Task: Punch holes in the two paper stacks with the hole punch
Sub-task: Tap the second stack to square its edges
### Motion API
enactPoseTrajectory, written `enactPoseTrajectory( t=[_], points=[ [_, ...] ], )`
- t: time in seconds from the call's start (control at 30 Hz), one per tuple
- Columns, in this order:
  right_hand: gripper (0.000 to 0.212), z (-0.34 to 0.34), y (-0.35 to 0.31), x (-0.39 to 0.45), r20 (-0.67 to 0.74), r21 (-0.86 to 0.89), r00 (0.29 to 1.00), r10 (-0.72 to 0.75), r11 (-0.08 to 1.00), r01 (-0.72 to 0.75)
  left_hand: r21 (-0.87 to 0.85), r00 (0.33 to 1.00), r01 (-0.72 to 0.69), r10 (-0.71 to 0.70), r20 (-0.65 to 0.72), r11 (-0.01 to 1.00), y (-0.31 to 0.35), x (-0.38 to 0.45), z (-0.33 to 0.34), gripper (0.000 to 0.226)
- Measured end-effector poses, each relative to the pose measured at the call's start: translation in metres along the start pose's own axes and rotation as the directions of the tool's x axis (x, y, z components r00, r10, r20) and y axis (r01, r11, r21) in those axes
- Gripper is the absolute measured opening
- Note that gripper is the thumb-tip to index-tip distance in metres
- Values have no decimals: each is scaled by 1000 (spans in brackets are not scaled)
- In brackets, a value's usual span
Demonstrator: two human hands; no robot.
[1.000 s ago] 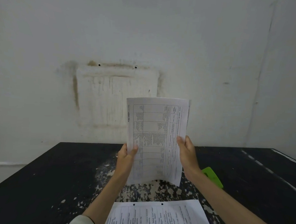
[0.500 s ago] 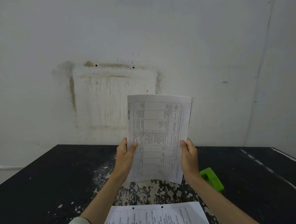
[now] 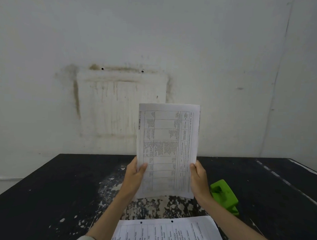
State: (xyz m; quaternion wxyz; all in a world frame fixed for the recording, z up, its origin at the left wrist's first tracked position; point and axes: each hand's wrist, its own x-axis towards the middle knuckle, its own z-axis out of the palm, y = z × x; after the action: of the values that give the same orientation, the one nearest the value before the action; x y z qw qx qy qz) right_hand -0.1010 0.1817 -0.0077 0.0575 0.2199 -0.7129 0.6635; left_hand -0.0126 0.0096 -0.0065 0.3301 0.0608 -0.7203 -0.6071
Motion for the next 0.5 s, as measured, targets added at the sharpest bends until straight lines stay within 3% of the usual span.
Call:
enactPoseTrajectory(
  t=[0.2, 0.3, 0.4, 0.5],
  points=[
    [26, -9, -14, 11, 66, -101, 997, 30, 995, -23, -28, 998, 56, -56, 14, 998, 12, 3, -9, 19],
    [27, -18, -27, 17, 180, -124, 973, 144, 985, -123, -117, 977, 206, -198, 75, 972, 25, 9, -20, 12],
    [31, -25, -34, 14, 230, -158, 946, 229, 968, -196, -271, 923, 372, -325, 204, 888, 34, 10, -23, 23],
    [31, -26, -32, 6, 249, -214, 925, 286, 948, -235, -265, 900, 419, -359, 247, 868, 34, 5, -20, 20]
  ],
)
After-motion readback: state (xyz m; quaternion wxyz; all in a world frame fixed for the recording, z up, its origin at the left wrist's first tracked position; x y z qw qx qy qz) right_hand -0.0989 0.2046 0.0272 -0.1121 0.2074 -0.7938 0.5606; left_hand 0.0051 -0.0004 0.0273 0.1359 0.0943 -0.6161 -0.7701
